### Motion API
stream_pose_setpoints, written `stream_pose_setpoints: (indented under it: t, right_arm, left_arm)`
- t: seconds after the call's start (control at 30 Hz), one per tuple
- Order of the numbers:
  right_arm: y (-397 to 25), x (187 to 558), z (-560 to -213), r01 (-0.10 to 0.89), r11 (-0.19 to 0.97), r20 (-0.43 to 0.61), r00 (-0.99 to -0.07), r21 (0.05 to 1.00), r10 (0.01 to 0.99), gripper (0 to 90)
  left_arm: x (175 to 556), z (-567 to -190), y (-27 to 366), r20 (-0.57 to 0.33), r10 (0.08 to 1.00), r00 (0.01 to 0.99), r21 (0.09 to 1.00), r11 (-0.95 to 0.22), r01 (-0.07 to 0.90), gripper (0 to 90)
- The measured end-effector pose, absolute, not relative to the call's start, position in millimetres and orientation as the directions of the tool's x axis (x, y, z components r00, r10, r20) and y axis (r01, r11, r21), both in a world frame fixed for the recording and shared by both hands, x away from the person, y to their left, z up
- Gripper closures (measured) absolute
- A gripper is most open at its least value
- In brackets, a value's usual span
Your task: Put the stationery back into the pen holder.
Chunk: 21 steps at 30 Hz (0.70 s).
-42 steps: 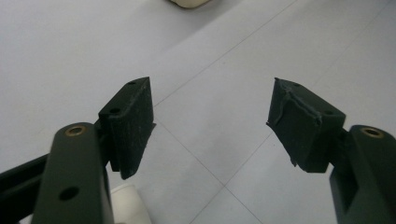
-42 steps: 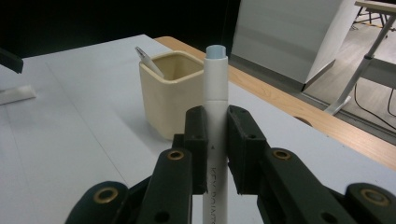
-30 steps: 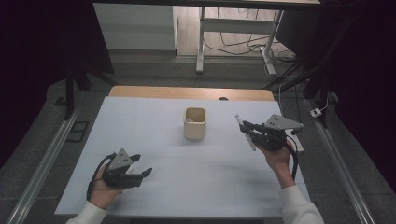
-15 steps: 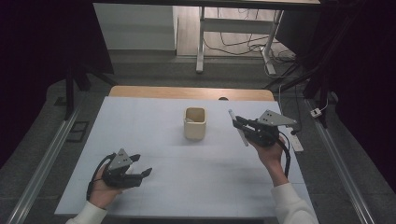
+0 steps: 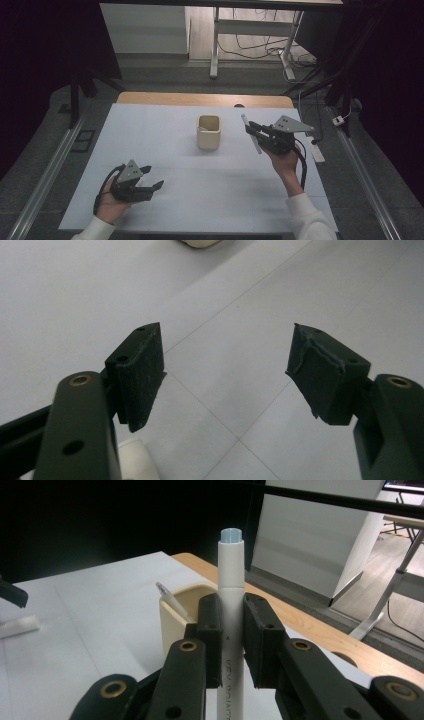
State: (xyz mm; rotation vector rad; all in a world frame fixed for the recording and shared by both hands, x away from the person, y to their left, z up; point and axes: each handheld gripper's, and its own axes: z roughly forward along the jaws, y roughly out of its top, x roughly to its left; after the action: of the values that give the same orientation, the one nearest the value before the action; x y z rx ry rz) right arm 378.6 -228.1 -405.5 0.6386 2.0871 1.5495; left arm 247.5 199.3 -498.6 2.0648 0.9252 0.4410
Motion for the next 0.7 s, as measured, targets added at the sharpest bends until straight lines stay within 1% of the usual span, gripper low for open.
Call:
stream_pose_setpoints:
  t: [0.13,0.3,0.7]
  right_arm:
    - [-223,380,-402,0.082,0.241,-0.086,-0.784,0.967,0.614,77.7]
    - [-203,387,-395,0.058,0.246,-0.108,-0.784,0.968,0.611,77.7]
    - [-176,396,-387,0.051,0.230,-0.101,-0.794,0.972,0.599,77.7]
  left_arm:
    - [248,-499,200,-0.014,0.744,0.668,0.793,-0.399,0.461,30.4]
    - [247,-499,200,-0.016,0.742,0.671,0.794,-0.398,0.459,30.3]
    - [247,-497,201,-0.032,0.739,0.673,0.802,-0.382,0.459,30.3]
